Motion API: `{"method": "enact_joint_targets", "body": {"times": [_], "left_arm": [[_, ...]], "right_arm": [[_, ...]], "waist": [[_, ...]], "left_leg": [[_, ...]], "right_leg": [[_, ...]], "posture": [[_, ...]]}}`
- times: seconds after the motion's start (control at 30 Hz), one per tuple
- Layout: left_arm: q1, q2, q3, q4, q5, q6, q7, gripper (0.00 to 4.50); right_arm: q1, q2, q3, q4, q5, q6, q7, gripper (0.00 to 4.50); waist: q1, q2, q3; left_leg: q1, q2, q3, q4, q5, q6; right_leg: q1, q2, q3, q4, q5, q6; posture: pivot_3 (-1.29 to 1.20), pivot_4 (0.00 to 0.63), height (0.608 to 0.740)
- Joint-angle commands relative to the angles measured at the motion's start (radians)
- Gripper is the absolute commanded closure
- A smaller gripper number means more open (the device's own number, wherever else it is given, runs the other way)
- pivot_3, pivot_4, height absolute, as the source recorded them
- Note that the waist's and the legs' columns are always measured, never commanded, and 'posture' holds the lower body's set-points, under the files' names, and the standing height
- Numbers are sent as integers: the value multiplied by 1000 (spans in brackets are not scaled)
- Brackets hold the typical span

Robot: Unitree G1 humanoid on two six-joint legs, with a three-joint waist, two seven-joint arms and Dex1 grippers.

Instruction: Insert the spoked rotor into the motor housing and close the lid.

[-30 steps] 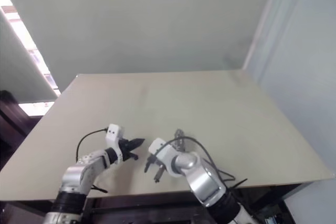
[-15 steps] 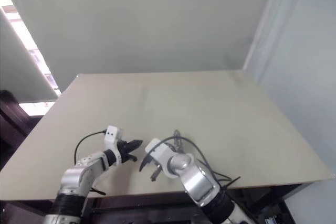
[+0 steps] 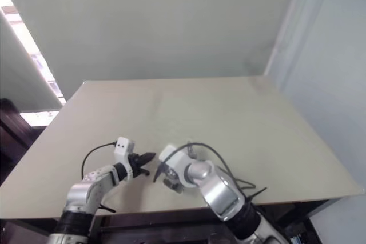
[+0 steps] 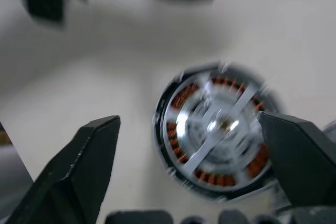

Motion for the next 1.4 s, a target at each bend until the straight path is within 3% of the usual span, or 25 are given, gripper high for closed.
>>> {"method": "enact_joint_targets", "body": {"times": [0.03, 0.17, 0.33, 0.5, 0.63, 1.1, 1.4], "left_arm": [[-9, 22, 18, -32, -25, 2, -31, 4500], [13, 52, 33, -45, -62, 33, -90, 4500], [58, 141, 9, -49, -72, 51, -198, 4500], [83, 170, 11, -70, -102, 77, -238, 4500], [83, 164, 12, -88, -109, 89, -235, 4500], [73, 150, -3, -128, -101, 82, -207, 4500], [80, 144, -11, -152, -101, 83, -193, 4500]], "right_arm": [[-47, 4, -51, -129, 34, 3, 6, 62], [-77, 3, -183, -206, 74, -27, -14, 62], [-106, -133, -312, -188, 60, -90, -22, 62], [-66, -291, -313, -101, 26, -146, -19, 62], [-30, -321, -281, -30, 19, -203, -18, 62], [12, -94, -187, 158, 112, -297, 18, 62], [26, -59, -166, 271, 116, -399, 41, 62]], "waist": [[0, 0, 0], [0, 0, 0], [0, 0, 0], [0, 1, 0], [0, 1, 1], [-1, 1, 1], [0, 1, 1]], "left_leg": [[0, 0, 0, 0, 0, 0], [0, 0, 0, 0, 0, 0], [0, 0, 0, 0, 0, 0], [-1, 0, 0, -2, 0, 0], [-1, 1, 1, -3, 0, 0], [0, 1, 1, -3, 0, 0], [0, 1, 1, -3, 0, 0]], "right_leg": [[0, 0, 0, 0, 0, 0], [0, 0, 0, 0, 0, 0], [0, 0, -1, -1, 0, 0], [-1, -1, -1, -2, -1, -1], [-1, -1, 0, -2, -1, -1], [-1, 0, 0, -2, 0, 0], [-1, 0, 0, -2, 0, 0]], "posture": [[0, 0, 740], [0, 0, 740], [0, 0, 740], [0, 0, 740], [0, 0, 740], [0, 0, 740], [0, 0, 740]]}}
